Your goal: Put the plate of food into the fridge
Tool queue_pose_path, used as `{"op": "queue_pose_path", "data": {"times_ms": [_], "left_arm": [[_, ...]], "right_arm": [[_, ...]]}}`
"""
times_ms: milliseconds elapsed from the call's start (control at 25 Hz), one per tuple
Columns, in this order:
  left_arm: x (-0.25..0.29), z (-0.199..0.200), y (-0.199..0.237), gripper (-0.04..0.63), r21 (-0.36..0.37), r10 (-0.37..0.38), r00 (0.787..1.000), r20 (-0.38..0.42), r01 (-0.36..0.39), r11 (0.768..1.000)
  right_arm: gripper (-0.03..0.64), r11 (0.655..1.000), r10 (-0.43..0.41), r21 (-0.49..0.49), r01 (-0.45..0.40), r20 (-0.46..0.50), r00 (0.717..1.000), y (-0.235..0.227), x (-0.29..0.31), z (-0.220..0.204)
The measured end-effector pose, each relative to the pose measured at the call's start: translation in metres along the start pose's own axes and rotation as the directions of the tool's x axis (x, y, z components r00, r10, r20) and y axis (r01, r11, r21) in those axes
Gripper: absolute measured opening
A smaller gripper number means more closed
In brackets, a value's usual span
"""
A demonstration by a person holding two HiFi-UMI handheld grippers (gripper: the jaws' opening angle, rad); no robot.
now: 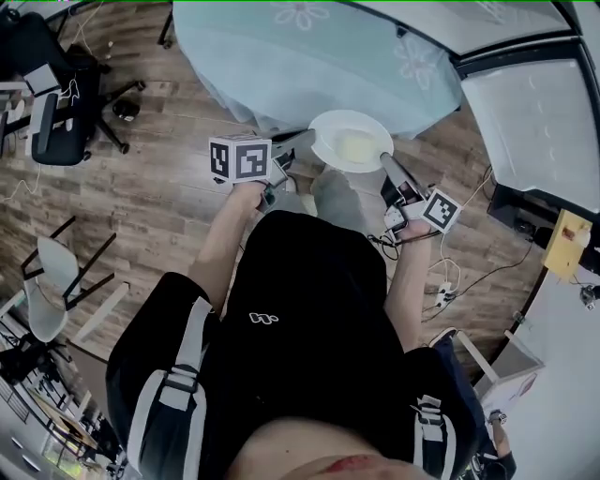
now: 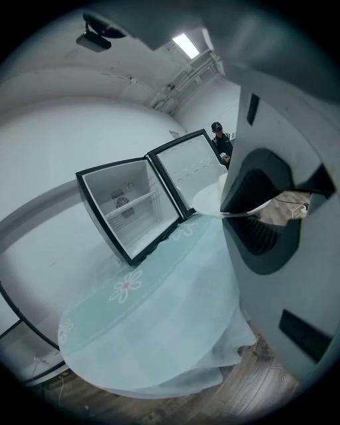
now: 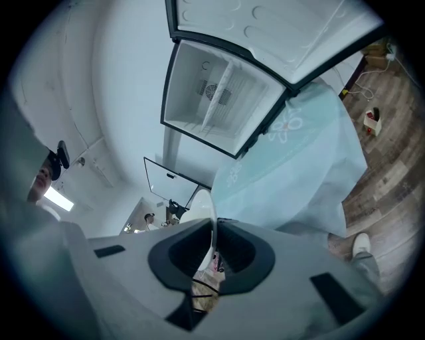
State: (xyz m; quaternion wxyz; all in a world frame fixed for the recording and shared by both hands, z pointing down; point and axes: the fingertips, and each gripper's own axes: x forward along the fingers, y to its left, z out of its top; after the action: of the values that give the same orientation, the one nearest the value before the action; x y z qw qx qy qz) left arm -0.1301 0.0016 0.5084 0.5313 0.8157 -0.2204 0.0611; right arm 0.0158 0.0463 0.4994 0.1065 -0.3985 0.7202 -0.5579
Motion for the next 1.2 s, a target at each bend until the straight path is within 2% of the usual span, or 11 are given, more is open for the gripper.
{"op": "queue_pose_path", "data": {"times_ms": [280, 440, 560, 720, 880, 1000, 1120, 1200], "left_arm": [[0.040, 0.046, -0.002, 0.025, -0.018, 0.032, 0.999, 0.035, -0.031, 0.999], [0.070, 0.090, -0.012, 0.025, 0.014, 0.034, 0.997, 0.075, -0.036, 0.999], [0.096, 0.114, -0.017, 0.026, 0.036, 0.040, 0.995, 0.095, -0.044, 0.998], [0.127, 0.119, -0.015, 0.026, 0.036, 0.044, 0.994, 0.101, -0.048, 0.998], [0.149, 0.153, -0.022, 0.023, 0.036, 0.030, 0.989, 0.145, -0.035, 0.999], [0.150, 0.170, -0.016, 0.028, 0.027, 0.061, 0.985, 0.159, -0.066, 0.997], [0.153, 0.177, -0.008, 0.031, 0.034, 0.093, 0.985, 0.149, -0.099, 0.995], [0.157, 0.185, -0.009, 0.031, 0.047, 0.098, 0.985, 0.145, -0.105, 0.993]], "right_arm": [[0.026, 0.998, 0.058, 0.009, -0.058, -0.014, 0.998, -0.019, 0.028, 0.065], [0.026, 0.993, 0.098, -0.058, -0.099, -0.022, 0.995, -0.018, 0.037, 0.120], [0.026, 0.992, 0.113, -0.053, -0.114, -0.007, 0.994, -0.026, 0.039, 0.152], [0.026, 0.991, 0.126, -0.048, -0.126, -0.005, 0.992, -0.047, 0.036, 0.174], [0.026, 0.987, 0.153, -0.040, -0.153, 0.003, 0.988, -0.051, 0.044, 0.212], [0.026, 0.985, 0.172, -0.010, -0.172, -0.003, 0.985, -0.049, 0.058, 0.222], [0.025, 0.985, 0.160, -0.058, -0.160, -0.011, 0.987, -0.061, 0.064, 0.228], [0.025, 0.984, 0.171, -0.055, -0.171, 0.005, 0.985, -0.058, 0.069, 0.236]]}}
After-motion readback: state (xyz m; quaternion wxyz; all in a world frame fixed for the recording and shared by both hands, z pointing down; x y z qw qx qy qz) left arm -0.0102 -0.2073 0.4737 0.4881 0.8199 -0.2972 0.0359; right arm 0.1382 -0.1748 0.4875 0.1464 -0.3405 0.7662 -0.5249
